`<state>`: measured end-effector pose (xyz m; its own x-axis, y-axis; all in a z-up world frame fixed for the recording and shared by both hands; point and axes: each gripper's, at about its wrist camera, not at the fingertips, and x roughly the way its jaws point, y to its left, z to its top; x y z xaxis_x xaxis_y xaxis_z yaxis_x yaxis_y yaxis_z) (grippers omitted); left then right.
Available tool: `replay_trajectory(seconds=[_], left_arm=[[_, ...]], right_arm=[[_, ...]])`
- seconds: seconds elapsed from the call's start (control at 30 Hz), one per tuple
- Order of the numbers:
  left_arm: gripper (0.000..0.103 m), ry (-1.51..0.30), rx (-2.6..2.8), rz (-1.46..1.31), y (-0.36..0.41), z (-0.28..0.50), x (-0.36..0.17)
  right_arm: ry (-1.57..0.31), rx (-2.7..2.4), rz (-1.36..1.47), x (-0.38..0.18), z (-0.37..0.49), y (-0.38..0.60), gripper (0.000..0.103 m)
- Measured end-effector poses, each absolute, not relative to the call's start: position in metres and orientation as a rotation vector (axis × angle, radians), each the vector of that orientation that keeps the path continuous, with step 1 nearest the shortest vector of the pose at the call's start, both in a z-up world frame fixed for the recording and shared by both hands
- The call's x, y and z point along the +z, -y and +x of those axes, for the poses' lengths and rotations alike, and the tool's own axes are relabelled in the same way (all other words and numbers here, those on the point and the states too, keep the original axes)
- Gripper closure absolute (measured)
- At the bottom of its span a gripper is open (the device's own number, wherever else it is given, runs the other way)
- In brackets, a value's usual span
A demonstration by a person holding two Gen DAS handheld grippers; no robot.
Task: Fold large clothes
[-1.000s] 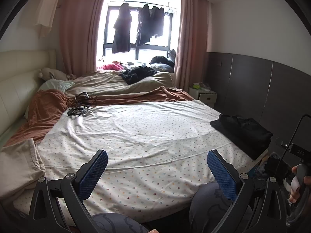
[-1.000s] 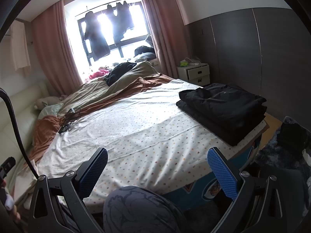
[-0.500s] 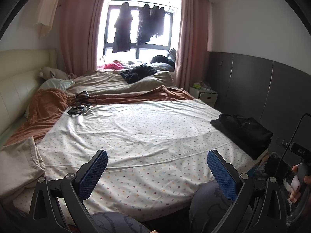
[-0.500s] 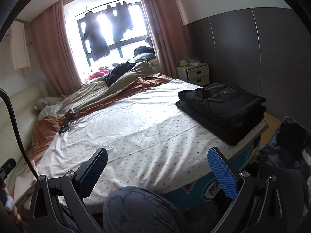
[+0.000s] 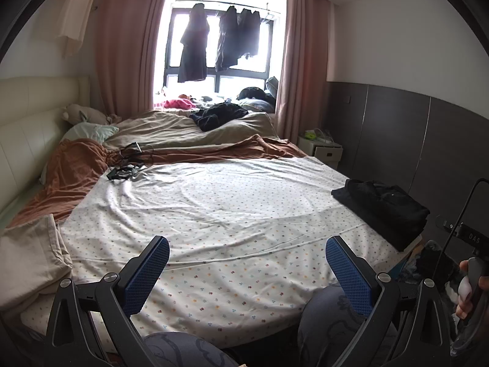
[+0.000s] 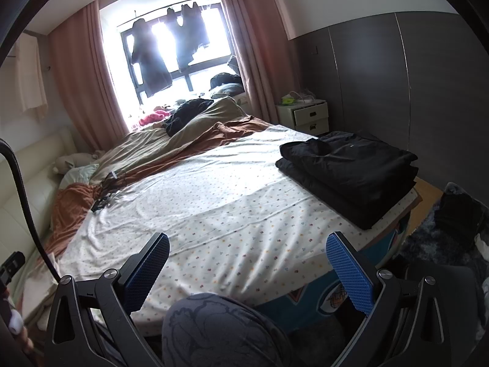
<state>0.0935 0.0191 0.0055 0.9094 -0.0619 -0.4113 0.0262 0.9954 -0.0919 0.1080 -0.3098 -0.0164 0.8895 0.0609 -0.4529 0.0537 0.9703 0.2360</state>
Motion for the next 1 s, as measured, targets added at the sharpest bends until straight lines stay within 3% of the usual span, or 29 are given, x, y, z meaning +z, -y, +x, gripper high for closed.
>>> replay_trajectory(seconds=[1.0], left_arm=[[0.0,-0.443,-0.036,-0.086,-0.018,0.091,-0.005]], right_arm=[[-0.512,-0.006,0.244,-0.024,0.109,0.31,0.0]])
